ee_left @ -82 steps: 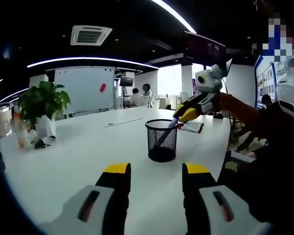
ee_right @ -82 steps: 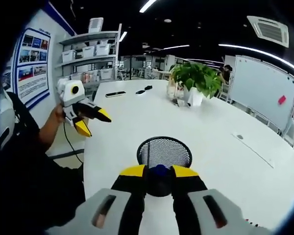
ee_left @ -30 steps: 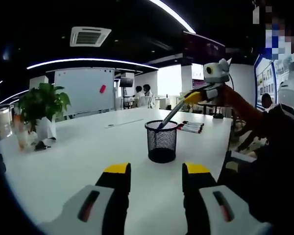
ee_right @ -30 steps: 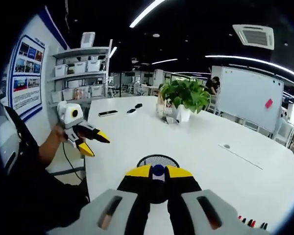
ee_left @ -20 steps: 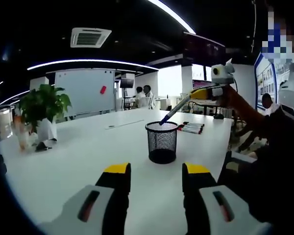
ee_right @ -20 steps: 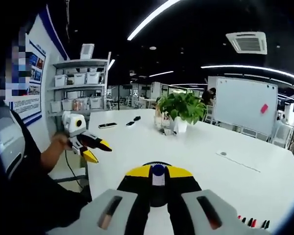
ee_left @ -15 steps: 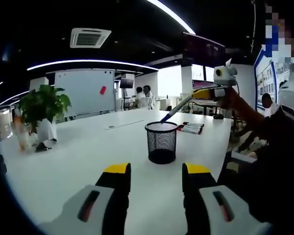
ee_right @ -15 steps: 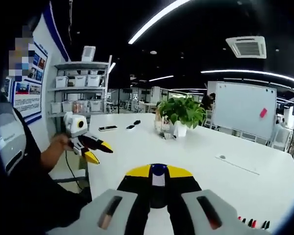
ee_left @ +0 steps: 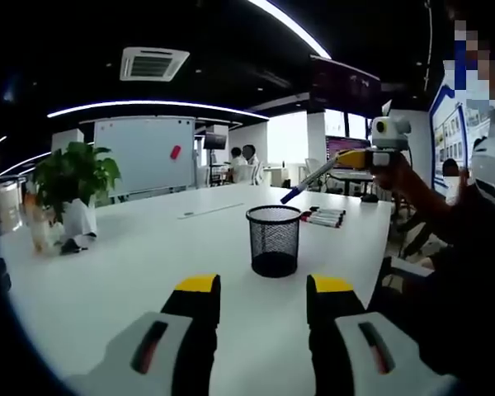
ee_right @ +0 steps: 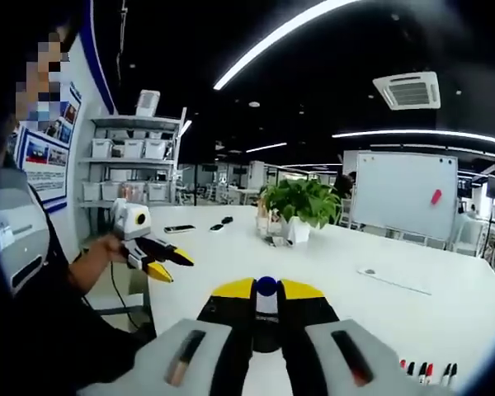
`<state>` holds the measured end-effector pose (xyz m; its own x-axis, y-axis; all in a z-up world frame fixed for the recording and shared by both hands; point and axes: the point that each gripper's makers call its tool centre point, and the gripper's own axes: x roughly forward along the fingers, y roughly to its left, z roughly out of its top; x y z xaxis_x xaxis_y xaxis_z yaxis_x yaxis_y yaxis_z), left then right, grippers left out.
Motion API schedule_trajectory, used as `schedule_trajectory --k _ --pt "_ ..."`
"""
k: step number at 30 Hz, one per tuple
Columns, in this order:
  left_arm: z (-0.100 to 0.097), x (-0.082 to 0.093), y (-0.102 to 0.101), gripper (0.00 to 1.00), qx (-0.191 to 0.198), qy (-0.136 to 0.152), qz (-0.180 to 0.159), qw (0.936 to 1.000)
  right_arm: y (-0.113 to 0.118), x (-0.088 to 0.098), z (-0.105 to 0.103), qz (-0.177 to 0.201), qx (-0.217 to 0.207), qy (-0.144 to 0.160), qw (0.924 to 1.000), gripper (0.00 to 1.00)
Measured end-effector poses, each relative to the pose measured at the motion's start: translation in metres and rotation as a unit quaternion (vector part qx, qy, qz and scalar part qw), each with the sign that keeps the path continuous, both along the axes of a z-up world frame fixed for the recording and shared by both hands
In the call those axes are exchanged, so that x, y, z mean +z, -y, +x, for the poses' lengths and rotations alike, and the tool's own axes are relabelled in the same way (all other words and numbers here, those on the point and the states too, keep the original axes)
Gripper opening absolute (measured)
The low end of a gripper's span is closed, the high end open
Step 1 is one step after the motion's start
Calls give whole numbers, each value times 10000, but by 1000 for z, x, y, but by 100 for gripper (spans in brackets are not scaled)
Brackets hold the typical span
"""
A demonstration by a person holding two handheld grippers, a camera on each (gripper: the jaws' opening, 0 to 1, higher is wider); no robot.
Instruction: Pick up the whiteboard markers from the pen holder and place them facing the whiteboard neatly
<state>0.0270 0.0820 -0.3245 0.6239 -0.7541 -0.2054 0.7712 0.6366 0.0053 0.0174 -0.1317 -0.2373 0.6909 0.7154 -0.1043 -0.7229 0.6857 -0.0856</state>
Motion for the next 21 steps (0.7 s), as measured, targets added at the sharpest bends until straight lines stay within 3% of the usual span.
schedule_trajectory --k 15,19,21 --pt "0 0 -1 43 18 1 8 10000 15 -56 4 -224 -283 -585 9976 13" --pt "0 1 -2 43 34 10 3 10000 14 -59 4 -352 -296 -599 9971 13" --pt "0 0 -2 43 33 7 3 10000 16 -62 5 -598 -389 -531 9960 13"
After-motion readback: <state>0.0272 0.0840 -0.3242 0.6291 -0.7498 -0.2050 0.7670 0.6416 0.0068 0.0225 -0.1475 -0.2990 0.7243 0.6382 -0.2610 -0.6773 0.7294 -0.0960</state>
